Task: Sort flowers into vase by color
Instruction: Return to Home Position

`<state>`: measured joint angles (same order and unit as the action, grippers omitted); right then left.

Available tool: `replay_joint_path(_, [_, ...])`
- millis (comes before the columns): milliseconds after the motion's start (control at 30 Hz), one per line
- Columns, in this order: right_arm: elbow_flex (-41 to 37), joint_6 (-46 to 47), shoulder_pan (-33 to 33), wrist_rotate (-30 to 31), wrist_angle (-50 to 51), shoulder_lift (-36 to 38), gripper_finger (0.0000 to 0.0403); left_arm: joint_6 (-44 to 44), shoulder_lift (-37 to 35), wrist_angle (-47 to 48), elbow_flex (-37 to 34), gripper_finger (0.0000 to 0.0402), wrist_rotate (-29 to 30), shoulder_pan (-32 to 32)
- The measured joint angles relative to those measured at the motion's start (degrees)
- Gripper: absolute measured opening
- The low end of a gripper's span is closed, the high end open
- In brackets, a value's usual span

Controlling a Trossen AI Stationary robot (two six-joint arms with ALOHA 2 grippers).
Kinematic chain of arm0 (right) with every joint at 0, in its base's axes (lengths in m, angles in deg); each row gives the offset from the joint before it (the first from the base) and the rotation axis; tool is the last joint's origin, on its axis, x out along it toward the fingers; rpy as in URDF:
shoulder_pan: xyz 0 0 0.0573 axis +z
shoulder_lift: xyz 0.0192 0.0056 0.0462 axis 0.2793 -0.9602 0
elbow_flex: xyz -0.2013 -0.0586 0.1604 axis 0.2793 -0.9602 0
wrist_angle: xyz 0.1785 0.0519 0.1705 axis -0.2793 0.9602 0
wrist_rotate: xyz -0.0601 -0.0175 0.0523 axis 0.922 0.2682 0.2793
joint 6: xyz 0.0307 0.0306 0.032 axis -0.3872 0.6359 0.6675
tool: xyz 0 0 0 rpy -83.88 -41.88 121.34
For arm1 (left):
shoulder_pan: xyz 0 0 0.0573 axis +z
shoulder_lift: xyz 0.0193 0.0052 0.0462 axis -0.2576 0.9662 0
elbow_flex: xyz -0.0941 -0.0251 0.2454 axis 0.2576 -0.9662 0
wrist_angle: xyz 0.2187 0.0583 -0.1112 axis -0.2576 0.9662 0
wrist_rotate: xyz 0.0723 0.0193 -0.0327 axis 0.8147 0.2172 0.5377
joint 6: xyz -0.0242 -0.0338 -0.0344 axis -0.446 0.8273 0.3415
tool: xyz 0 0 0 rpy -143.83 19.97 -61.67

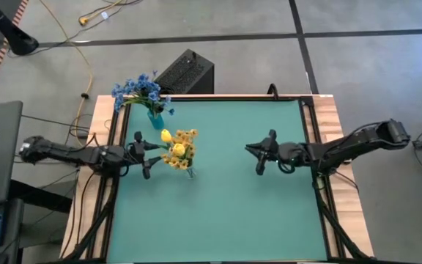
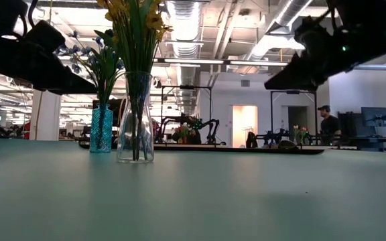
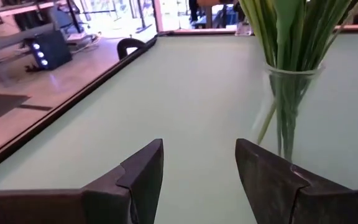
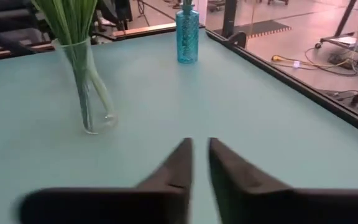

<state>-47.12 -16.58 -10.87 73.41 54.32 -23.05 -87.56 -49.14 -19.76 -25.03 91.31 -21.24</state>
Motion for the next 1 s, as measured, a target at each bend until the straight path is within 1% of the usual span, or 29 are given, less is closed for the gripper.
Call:
replay_joint_path(67, [-1.76,-0.55,-1.75,-2.53,-1.71,0.65,0.0026,-0.77,-2.64,1.22,-0.45,0.019,-3.48,3.02])
replay_joint_path(100, [-2.68,-0.51,-2.6,-4.56,-2.94,0.77,0.0018,-1.32,-3.79,1.67,-0.73,0.019,-5.25,4.51])
replay_joint_path(233, [-6.32,0.13,-5.87,-15.67,-10.25,0.79,0.0033,-3.35,-7.54,2.62,-0.95,0.019,-11.92,10.17])
replay_joint_path(300, [-7.61,0.42,-7.11,-18.59,-11.57,0.98,0.0036,-4.0,-8.72,3.41,-0.95,0.019,-14.59,12.55])
replay_joint_path(400, [-9.97,1.84,-9.13,-18.48,-11.37,2.4,0.0025,-4.18,-9.69,4.95,-0.95,0.019,-17.84,15.44])
replay_joint_path(467, [-11.26,2.77,-10.0,-18.35,-9.68,5.0,0.0016,-4.1,-9.87,5.47,-0.95,0.019,-19.86,16.72])
replay_joint_path(533, [-12.29,2.99,-9.99,-18.33,-8.39,8.5,0.0016,-4.14,-9.87,5.6,-0.95,0.019,-21.5,17.5])
replay_joint_path(767, [-16.54,3.57,-9.93,-16.71,-2.76,21.64,0.0026,-4.61,-9.87,4.33,-0.95,0.019,-21.72,17.97])
replay_joint_path(867, [-17.64,3.09,-9.92,-16.72,-0.46,26.02,0.0021,-4.61,-9.87,4.33,-0.95,0.019,-21.67,17.97])
replay_joint_path(1000, [-17.67,0.96,-9.9,-16.76,5.76,30.98,0.0021,-4.05,-9.87,4.28,-0.95,0.019,-21.54,17.97])
